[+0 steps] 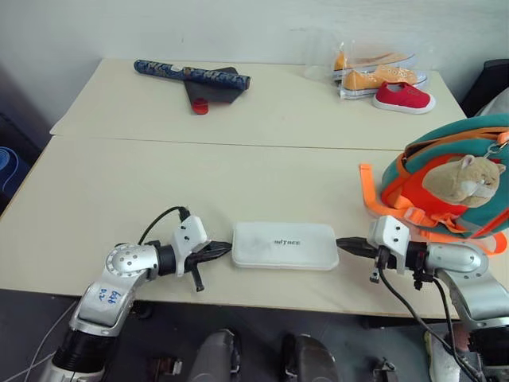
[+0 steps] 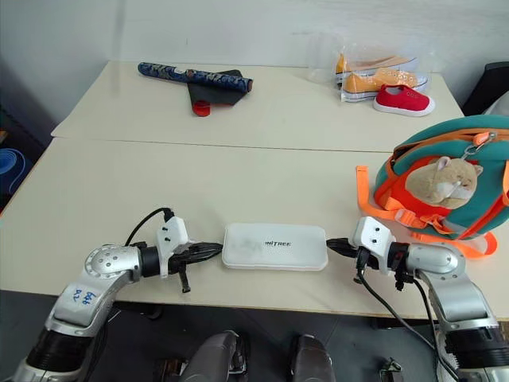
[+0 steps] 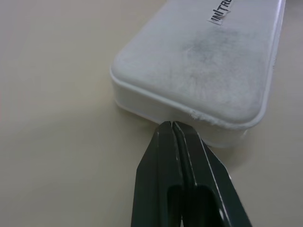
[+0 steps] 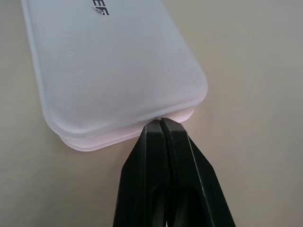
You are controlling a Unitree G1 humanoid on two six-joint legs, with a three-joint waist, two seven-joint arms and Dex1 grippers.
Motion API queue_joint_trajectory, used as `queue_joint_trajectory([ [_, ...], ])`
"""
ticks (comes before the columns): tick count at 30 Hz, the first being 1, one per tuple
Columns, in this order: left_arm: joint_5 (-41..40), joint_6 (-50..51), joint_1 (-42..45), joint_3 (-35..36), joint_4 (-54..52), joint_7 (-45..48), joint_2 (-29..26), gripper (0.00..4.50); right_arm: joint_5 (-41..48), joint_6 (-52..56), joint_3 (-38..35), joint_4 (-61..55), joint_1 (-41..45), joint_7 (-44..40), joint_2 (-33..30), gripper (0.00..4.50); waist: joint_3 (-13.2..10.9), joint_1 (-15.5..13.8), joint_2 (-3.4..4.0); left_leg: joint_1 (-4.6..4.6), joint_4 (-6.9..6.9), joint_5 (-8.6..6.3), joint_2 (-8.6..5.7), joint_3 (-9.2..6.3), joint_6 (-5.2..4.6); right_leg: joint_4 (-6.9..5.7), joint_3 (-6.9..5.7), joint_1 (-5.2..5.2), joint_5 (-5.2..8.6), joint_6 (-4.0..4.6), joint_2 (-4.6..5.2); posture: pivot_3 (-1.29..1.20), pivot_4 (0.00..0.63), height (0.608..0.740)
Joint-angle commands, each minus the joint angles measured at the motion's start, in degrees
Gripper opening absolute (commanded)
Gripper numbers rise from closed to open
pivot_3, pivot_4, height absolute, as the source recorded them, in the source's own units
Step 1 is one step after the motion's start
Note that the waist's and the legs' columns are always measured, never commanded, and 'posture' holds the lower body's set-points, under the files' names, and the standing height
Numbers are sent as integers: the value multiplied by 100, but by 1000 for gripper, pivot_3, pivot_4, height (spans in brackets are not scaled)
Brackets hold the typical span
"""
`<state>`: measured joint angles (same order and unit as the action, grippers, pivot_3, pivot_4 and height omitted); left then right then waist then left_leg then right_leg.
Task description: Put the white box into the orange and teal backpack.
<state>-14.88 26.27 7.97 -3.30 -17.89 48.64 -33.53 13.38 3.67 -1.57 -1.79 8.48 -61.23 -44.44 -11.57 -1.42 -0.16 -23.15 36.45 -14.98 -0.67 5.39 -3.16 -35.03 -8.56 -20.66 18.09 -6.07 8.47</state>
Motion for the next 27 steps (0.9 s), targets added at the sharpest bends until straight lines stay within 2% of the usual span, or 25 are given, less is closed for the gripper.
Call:
queue_joint_trajectory([
  [1, -856, 1002, -23, 568, -483, -139, -15, 423, -42, -94, -65, 104, 97, -88, -161, 0, 0, -8, 0, 0, 1, 0, 0, -1, 0, 0, -1, 0, 0, 0, 0, 0, 150, 740],
  [3, -1341, 1760, 5, 963, -522, -227, -127, 897, -66, -105, -130, 200, 88, -162, -266, 0, 0, -4, 0, 0, 2, 0, 0, -2, 0, -2, 0, 1, 0, 0, 1, 0, 150, 740],
  [5, -1821, 2518, 63, 1263, -550, -286, -259, 1563, -67, -129, -154, 271, 94, -201, -332, 0, 0, 2, 0, 0, 2, 2, 0, -3, -2, -3, 0, 0, 0, 0, 0, 0, 150, 740],
  [8, -2842, 4827, 377, 1705, -197, -228, -702, 2513, -86, -151, -128, 368, 148, -245, -393, 0, 0, 8, 0, 1, 3, 4, 1, -3, -4, -6, 0, 0, 0, 0, -3, 0, 150, 740],
  [10, -3230, 5697, 577, 1810, 61, -94, -945, 3124, -95, -178, -102, 425, 194, -277, -386, 0, 0, 11, 0, 1, 5, 7, 1, -3, -4, -31, 3, -2, 0, 0, -5, 0, 150, 740],
  [12, -3329, 6365, 926, 1935, 502, -290, -859, 3675, -105, -228, -67, 497, 254, -328, -370, 0, 0, 11, 0, 4, 5, 6, 1, -2, -3, -38, 6, -1, 0, 0, -6, 0, 150, 740],
  [15, -3619, 6623, 1249, 1790, 1076, -689, -730, 4462, -137, -309, 5, 600, 343, -419, -342, 0, 0, -1, 0, 5, 7, 7, 1, -2, 1, -40, 12, -2, 0, 0, -8, 0, 150, 740],
  [17, -4134, 6623, 1467, 1588, 1631, -1136, -624, 4462, -171, -360, 73, 683, 396, -486, -319, 0, 0, -3, 0, 5, 8, 5, 1, -2, 5, -40, 15, -1, 0, 0, -8, 0, 150, 740],
  [20, -4446, 6623, 1870, 1716, 2402, -2093, -119, 4462, -340, -595, 250, 853, 449, -564, -300, 0, 1, -25, 1, 7, 15, 4, -2, -5, 8, -42, 17, 1, 0, 0, -5, 0, 150, 740],
  [27, -5654, 6623, 2002, 1827, 2902, -3834, 798, 4462, -514, -1002, 544, 1159, 575, -590, -102, 0, 9, -12, -8, 21, 61, -19, -3, -5, 24, -52, 47, 17, 0, 0, -5, 0, 150, 740],
])
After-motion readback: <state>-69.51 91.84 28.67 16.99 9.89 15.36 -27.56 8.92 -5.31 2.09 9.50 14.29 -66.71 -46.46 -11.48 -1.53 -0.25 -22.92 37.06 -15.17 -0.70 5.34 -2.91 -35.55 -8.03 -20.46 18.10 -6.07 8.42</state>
